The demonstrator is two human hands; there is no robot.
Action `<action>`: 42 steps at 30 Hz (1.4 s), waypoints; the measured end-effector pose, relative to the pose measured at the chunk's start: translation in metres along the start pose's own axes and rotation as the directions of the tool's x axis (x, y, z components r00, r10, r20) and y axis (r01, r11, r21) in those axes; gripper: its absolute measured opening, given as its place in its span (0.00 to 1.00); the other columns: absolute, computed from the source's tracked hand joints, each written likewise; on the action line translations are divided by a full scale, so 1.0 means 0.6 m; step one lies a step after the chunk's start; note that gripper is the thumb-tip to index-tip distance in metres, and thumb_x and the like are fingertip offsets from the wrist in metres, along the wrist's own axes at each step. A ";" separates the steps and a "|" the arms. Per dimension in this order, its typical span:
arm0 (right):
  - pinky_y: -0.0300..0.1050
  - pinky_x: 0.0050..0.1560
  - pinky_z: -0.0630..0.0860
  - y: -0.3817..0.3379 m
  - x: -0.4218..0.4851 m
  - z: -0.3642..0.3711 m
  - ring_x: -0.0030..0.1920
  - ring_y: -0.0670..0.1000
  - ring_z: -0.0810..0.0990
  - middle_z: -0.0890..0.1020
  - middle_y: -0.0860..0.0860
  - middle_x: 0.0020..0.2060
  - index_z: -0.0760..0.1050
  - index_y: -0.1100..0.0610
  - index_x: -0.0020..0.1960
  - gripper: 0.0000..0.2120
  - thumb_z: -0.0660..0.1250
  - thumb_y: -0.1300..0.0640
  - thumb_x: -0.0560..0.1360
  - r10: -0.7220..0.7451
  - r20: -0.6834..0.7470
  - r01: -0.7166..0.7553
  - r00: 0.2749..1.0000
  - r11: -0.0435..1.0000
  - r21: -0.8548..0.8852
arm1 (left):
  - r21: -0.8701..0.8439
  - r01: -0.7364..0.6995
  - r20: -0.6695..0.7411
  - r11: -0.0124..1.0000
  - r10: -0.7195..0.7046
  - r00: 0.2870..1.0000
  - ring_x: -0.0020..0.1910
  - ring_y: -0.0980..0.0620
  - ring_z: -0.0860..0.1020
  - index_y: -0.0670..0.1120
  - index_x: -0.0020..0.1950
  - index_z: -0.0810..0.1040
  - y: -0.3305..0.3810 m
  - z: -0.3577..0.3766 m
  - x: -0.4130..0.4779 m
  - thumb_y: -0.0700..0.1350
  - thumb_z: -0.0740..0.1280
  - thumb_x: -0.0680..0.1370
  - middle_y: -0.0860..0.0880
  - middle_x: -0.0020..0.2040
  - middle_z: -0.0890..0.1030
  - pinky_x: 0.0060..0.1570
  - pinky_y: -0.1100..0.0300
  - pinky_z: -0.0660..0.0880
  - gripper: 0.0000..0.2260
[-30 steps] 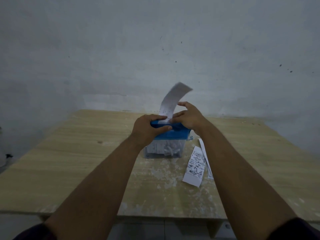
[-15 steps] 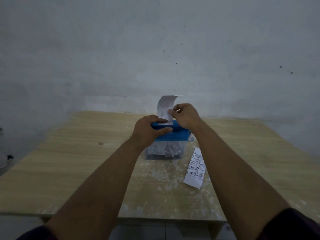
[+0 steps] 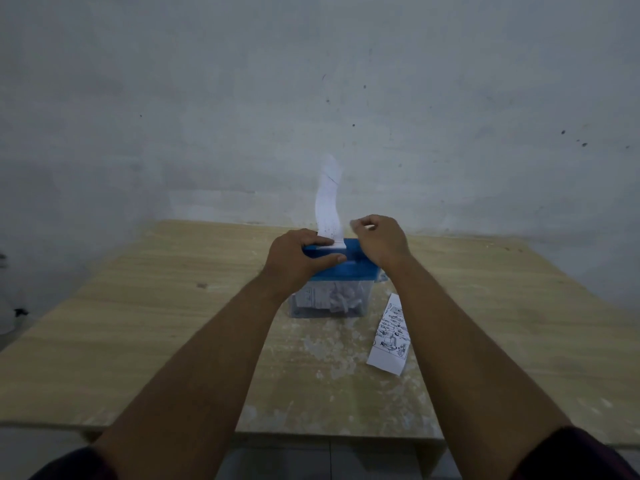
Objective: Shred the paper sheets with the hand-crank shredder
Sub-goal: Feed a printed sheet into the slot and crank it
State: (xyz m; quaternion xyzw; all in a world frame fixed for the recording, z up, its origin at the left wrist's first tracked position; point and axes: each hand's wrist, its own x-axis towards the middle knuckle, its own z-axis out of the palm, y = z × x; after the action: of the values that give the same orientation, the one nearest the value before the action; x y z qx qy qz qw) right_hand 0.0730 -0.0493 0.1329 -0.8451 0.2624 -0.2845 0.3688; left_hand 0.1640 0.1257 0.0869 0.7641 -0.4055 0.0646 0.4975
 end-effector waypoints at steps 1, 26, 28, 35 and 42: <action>0.46 0.56 0.75 0.014 -0.006 -0.003 0.54 0.49 0.81 0.84 0.47 0.56 0.84 0.50 0.57 0.13 0.63 0.47 0.83 0.037 -0.049 -0.035 0.998 0.999 0.038 | -0.019 0.002 -0.004 1.000 -0.002 1.000 0.51 0.71 0.78 0.53 0.59 0.88 -0.001 0.001 -0.001 0.62 0.82 0.69 0.63 0.52 0.83 0.49 0.79 0.70 0.22; 0.48 0.42 0.76 0.069 -0.103 -0.082 0.37 0.49 0.77 0.86 0.54 0.41 0.85 0.56 0.50 0.07 0.68 0.61 0.80 0.206 -0.079 -0.154 0.975 0.891 0.428 | -0.105 0.000 0.048 0.994 0.005 0.999 0.40 0.56 0.79 0.55 0.48 0.90 0.002 -0.001 0.006 0.58 0.81 0.72 0.51 0.41 0.83 0.37 0.67 0.72 0.10; 0.46 0.43 0.78 0.056 -0.090 -0.090 0.37 0.48 0.78 0.85 0.54 0.40 0.85 0.58 0.52 0.07 0.68 0.60 0.81 0.189 -0.074 -0.144 0.979 0.904 0.403 | -0.105 0.004 0.054 0.994 0.002 0.999 0.39 0.57 0.78 0.54 0.49 0.90 0.002 -0.002 0.007 0.57 0.81 0.72 0.51 0.41 0.83 0.37 0.68 0.71 0.10; 0.45 0.39 0.78 0.045 -0.026 -0.101 0.33 0.48 0.76 0.84 0.51 0.35 0.85 0.57 0.47 0.10 0.72 0.51 0.81 0.096 -0.034 -0.079 0.995 0.939 0.333 | -0.151 0.037 0.103 0.988 -0.021 0.994 0.50 0.47 0.84 0.58 0.48 0.90 0.005 -0.009 0.009 0.59 0.82 0.68 0.45 0.50 0.87 0.51 0.48 0.83 0.11; 0.52 0.45 0.81 0.080 0.020 -0.031 0.35 0.49 0.79 0.84 0.53 0.38 0.80 0.58 0.42 0.13 0.70 0.50 0.82 0.191 -0.046 -0.173 0.981 0.951 0.257 | -0.153 0.025 0.096 0.988 -0.010 0.995 0.47 0.58 0.82 0.53 0.50 0.90 0.005 -0.006 0.008 0.54 0.83 0.71 0.51 0.48 0.86 0.41 0.66 0.78 0.10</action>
State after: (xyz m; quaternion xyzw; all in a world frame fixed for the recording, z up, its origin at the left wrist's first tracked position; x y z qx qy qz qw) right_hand 0.0576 -0.0940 0.1099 -0.7530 0.3137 -0.3101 0.4884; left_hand 0.1664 0.1256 0.0931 0.7291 -0.4257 -0.0075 0.5358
